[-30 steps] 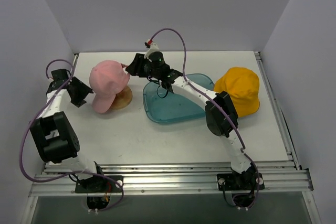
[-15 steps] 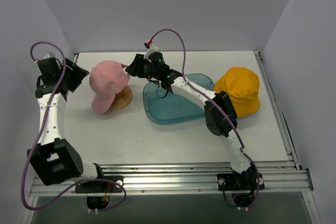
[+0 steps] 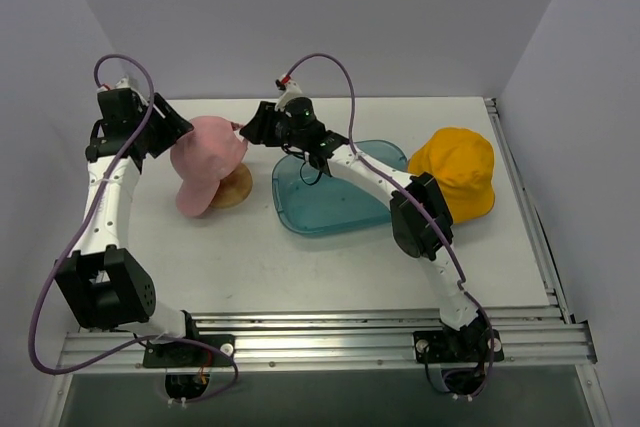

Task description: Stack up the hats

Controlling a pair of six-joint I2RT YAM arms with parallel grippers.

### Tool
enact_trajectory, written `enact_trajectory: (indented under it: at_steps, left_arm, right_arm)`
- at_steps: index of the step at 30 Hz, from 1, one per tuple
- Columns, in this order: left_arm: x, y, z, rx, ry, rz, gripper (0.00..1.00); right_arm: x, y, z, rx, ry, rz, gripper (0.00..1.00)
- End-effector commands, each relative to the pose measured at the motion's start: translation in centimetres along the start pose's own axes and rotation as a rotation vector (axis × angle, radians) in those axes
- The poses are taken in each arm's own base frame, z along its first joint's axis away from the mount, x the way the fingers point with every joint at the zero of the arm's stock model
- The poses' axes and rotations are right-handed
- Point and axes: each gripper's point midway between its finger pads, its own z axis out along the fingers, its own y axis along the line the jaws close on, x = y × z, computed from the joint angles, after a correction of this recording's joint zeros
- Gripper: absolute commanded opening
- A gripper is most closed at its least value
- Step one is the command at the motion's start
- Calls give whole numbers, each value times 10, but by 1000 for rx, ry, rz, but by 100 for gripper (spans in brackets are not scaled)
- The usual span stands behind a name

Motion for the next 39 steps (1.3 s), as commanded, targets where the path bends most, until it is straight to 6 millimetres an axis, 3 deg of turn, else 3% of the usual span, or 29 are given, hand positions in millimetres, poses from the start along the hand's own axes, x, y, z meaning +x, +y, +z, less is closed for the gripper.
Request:
enact_trajectory:
  at_steps: [1,7,15,25,30,35,39]
  left_arm:
    - [-5,2,3,-29,-8,39,68]
    - [3,2,8,-31,12,56,63]
    - [29,4,4,-32,12,56,31]
    - [52,16,-15,-70,-24,46,3]
    - [58,15,-26,-54,-44,48,2]
    - [45,7,-41,-43,-90,58,2]
    - [30,0,-51,-37,-137,71,2]
  right_arm:
    - [-8,5,1,-48,-29,-27,38]
    - [-1,2,-4,-47,-12,-39,40]
    - [-2,1,-7,-42,4,-78,42]
    - [-4,-5,-7,-35,24,-87,44]
    - [-7,4,-7,-61,19,-87,44]
    - [-6,10,-5,-86,21,-76,42]
    - [-5,15,-3,-100,20,-81,35]
